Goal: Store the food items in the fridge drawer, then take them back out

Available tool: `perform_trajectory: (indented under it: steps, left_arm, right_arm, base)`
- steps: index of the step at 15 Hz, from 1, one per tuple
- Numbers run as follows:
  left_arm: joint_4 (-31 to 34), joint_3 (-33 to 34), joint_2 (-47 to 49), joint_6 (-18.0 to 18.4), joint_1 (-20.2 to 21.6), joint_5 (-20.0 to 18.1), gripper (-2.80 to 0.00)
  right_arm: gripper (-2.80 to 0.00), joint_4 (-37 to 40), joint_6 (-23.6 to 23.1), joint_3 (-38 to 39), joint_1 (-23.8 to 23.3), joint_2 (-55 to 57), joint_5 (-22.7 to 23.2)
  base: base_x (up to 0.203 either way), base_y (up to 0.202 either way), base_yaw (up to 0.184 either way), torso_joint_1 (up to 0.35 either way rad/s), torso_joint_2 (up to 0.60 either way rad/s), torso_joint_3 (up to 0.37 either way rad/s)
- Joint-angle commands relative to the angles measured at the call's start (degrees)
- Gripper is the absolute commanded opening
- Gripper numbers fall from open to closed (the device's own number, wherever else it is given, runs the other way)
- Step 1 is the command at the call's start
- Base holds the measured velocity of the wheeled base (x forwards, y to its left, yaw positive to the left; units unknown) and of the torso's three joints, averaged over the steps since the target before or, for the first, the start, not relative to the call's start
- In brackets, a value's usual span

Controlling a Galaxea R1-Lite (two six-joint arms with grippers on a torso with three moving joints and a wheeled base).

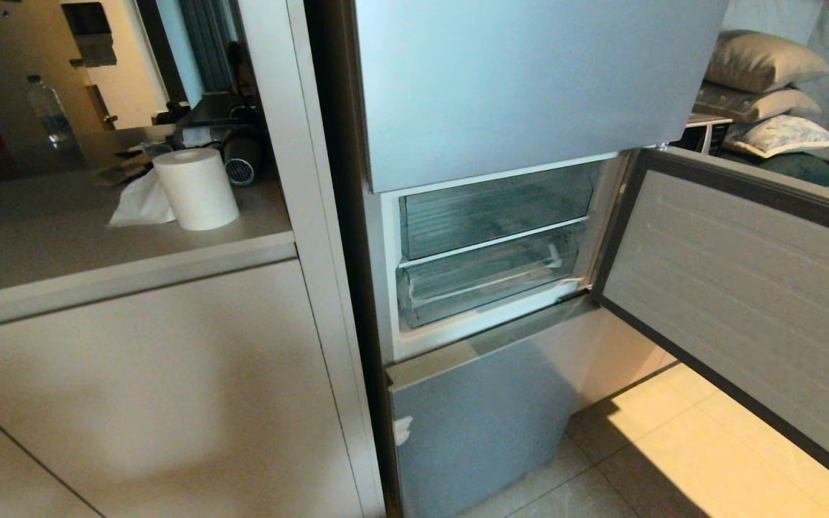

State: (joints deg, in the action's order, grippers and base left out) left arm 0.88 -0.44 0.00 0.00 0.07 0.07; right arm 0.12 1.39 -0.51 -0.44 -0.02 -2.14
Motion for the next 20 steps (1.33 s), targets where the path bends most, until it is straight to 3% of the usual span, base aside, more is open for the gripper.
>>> perform_trajectory:
  steps: [1,4,6,8,11,13,17,20]
  left_arm:
    - [0.0,0.0,0.0,0.0,0.0,0.0,-2.80]
    - [0.0,0.0,0.0,0.0,0.0,0.0,-2.80]
    - [0.0,0.0,0.0,0.0,0.0,0.0,-2.80]
    - [0.0,0.0,0.0,0.0,0.0,0.0,-2.80]
    - [0.0,0.0,0.0,0.0,0.0,0.0,-2.80]
    - [0.0,0.0,0.0,0.0,0.0,0.0,-2.80]
    - [0.0,0.0,0.0,0.0,0.0,0.0,-2.80]
    - [0.0,0.0,0.0,0.0,0.0,0.0,-2.80]
  right_arm:
    - [-2.80,-0.3,3.3,-6.0,0.0,0.5,-3.9]
    - [-2.80,3.3,10.4,-20.2,-0.4,9.7,-5.5]
    - [-2.80,2.4,15.0,-25.3,-4.6,19.4,-5.8]
    - [-2.80,-3.4,18.9,-28.1,-11.6,29.4,-5.0]
    - [-2.80,-17.8,23.6,-28.8,-29.1,44.1,-1.8]
    - [-2.80,-24.4,25.5,-29.7,-37.9,48.9,-0.1]
    - [-2.80,-31.5,26.4,-30.7,-44.6,52.9,2.1]
    - [-2.80,-33.2,26.7,-32.3,-56.8,55.2,8.5]
  base:
    - [0.000,0.000,0.000,0.000,0.00,0.000]
    - [0.000,0.000,0.000,0.000,0.00,0.000]
    - [0.000,0.000,0.000,0.000,0.00,0.000]
    - [0.000,0.000,0.000,0.000,0.00,0.000]
    - [0.000,0.000,0.000,0.000,0.00,0.000]
    - [0.000,0.000,0.000,0.000,0.00,0.000]
    - [0.000,0.000,0.000,0.000,0.00,0.000]
    - [0.000,0.000,0.000,0.000,0.00,0.000]
